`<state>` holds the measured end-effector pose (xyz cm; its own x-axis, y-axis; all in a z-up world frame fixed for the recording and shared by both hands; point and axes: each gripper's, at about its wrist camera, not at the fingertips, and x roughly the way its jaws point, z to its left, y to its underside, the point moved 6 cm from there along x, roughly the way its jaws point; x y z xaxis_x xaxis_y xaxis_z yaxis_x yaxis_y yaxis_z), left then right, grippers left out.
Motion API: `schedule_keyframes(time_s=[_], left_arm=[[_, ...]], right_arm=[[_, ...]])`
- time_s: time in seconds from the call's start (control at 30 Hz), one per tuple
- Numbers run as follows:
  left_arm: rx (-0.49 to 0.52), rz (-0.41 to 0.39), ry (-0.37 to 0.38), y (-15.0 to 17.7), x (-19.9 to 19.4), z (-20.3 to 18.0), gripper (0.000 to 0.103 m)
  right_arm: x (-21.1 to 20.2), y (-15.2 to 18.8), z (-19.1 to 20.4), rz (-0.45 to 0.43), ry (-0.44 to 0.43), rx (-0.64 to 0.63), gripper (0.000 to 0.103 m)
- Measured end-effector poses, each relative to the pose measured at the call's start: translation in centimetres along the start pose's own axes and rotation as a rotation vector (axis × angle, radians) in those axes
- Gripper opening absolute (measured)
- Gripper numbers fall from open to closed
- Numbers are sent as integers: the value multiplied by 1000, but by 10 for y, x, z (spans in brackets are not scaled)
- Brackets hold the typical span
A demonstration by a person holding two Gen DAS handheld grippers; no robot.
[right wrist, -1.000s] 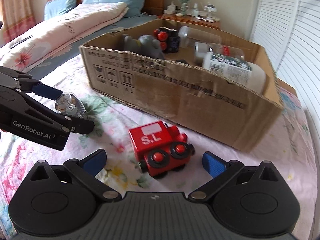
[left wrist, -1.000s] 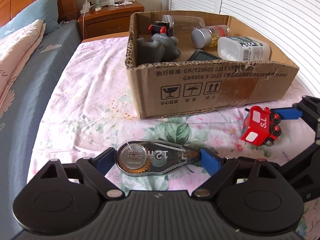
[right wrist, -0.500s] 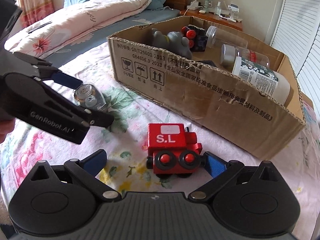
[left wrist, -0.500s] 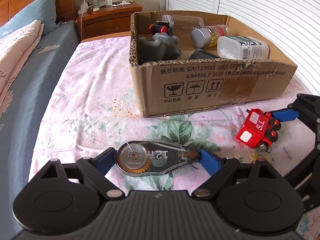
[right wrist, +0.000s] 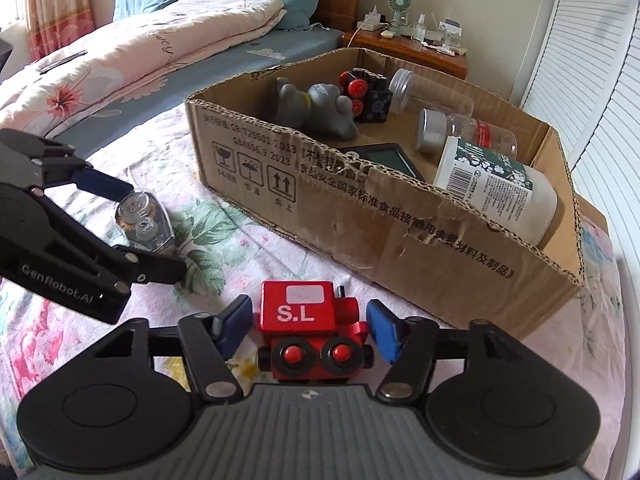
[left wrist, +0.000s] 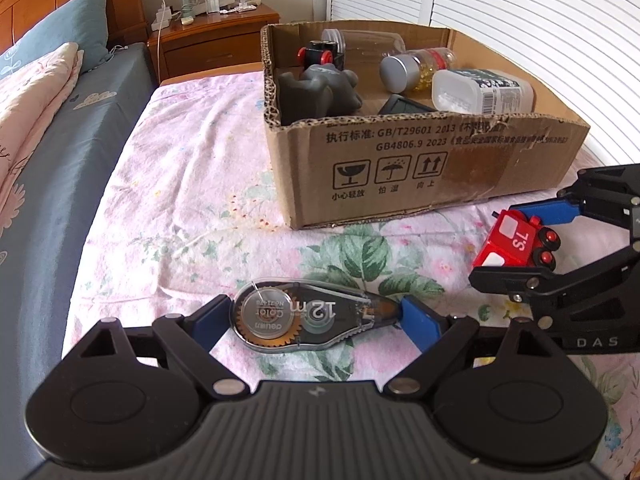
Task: Organize rigid objects
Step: 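Grasp the tape dispenser with left tool while right grasps the red train, then carry both over the box and open both tools to drop them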
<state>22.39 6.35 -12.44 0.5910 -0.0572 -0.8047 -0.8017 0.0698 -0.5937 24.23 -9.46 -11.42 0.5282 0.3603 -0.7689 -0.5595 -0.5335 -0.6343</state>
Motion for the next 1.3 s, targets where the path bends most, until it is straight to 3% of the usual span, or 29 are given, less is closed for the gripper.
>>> schedule_keyframes(time_s=[0.03,0.1,0.5,0.73,1.07,1.3], left_arm=[[5,-1,1,0,0,0,90],[22,-2,10,0,-1,-2,90],[125,-25,80,-7,-25,-14,89],[157,-49,110,-18,-43,-17,89],[194,-106,146,-44,-65,-26,89],[245,-151,148,-71,-72,-37,89]], right_arm=[[-1,1,1,0,4,-6,58],[-4,1,2,4,6,-13,57],[-31,1,2,-7,11,-30,56],[-61,-16,-10,-66,14,-19,56],[-83,-64,-59,-186,141,39,56],[-57,-74,-87,-153,188,91,56]])
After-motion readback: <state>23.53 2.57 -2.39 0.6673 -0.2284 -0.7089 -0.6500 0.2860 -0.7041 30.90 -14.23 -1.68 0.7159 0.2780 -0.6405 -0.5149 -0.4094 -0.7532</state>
